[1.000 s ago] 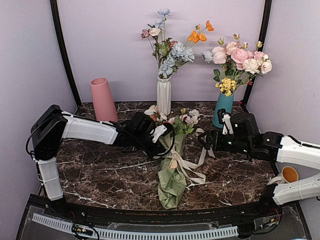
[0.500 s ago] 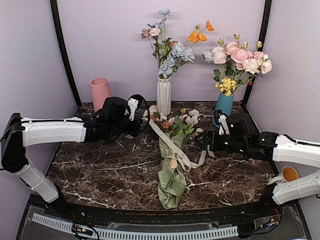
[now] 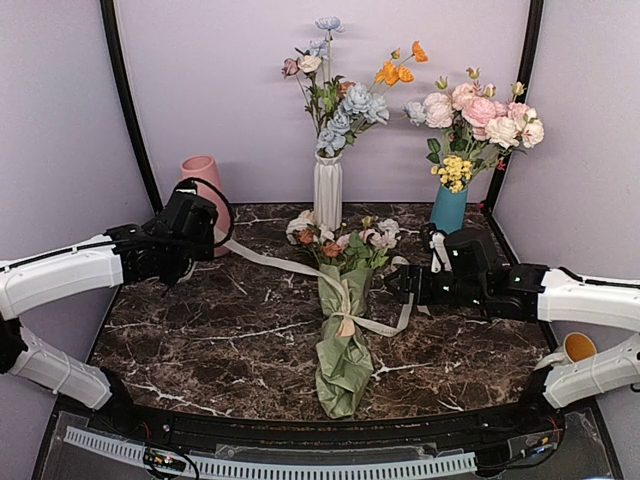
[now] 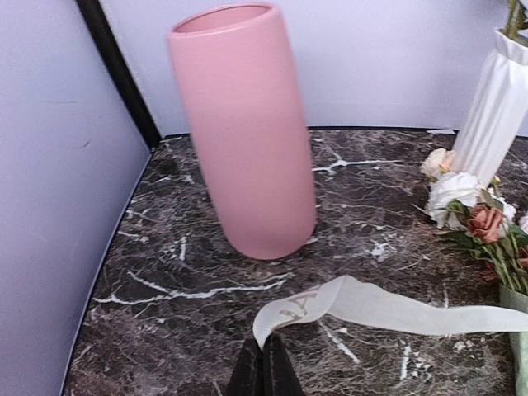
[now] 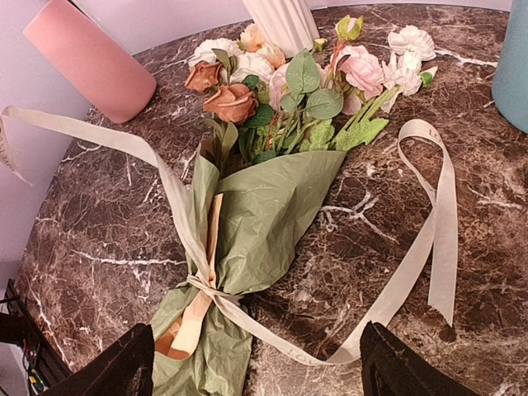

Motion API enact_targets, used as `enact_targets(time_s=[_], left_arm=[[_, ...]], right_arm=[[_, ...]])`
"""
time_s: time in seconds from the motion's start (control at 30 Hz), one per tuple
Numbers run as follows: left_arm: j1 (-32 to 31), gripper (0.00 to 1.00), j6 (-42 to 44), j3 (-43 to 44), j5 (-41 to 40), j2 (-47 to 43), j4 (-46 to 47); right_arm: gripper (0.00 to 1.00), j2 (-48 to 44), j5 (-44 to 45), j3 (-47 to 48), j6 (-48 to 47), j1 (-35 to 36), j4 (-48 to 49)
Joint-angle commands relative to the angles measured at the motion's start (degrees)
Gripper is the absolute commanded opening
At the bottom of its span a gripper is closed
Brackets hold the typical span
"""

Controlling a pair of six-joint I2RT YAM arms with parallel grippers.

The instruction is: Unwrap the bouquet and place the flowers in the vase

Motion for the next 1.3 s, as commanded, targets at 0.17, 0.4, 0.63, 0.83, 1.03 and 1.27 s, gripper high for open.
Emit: enact_targets(time_s=[0.17,0.4,0.63,0.83,1.03,1.27], left_arm=[[1.08,0.00,-7.02,-5.23,-4.43,-6.06,-8.49],[0.69,0.83,6.98,-6.36,15.88,-7.05,2.73],[-4.08,0.83,12.64,-6.89,25.10,-3.46,9.22],[-4.19,0.67,8.67,-6.91,26.68,1.61,9.98],[-4.16,0.65,10.15,-8.54,28.96,2.40,13.10],[-4.19,0.64,14.60,-11.92,42.33,1.73,21.56]], right_arm=[[0.85,2.18,-1.75,2.28,-1.10,0.64,3.58],[0.85,5.71,-3.97,3.69,-2.51,0.89,3.86],[0.71,11.56,-14.20,5.49,1.27,5.90,12.62],[0.56,23.04,-19.35,8.26,5.06,14.18,20.62],[0.46,29.82,-17.38,6.82,9.11,15.37,16.75],[0.44,24.21,-8.87,1.88,8.95,15.28,0.24]])
